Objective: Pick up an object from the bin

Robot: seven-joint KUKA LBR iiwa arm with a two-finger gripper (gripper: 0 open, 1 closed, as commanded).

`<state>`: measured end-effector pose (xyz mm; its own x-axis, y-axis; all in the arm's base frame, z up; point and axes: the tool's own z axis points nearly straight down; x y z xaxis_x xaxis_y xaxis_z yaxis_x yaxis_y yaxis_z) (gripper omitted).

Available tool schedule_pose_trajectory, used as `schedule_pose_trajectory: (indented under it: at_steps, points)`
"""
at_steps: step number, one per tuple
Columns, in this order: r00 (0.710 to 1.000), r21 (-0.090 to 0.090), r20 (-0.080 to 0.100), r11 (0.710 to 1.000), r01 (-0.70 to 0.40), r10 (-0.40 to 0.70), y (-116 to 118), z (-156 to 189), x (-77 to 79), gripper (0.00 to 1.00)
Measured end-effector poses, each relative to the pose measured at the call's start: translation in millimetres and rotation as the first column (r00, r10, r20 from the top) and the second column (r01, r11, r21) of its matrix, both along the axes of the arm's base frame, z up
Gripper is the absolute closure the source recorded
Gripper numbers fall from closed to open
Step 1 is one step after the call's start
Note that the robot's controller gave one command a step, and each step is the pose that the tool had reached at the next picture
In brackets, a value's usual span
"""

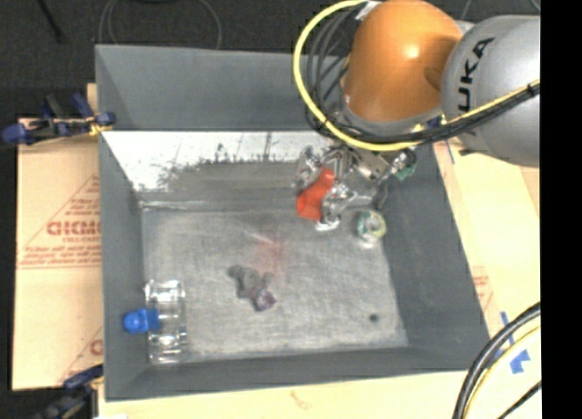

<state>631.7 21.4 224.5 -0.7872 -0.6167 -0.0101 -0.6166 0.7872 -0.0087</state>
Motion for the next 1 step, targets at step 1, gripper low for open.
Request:
schedule_pose_trajectory:
  at_steps: [1]
  points:
    - [0.953, -0.001, -0.013, 0.953, -0.303, 0.303, -48.1, -37.5, -13.9, 1.00]
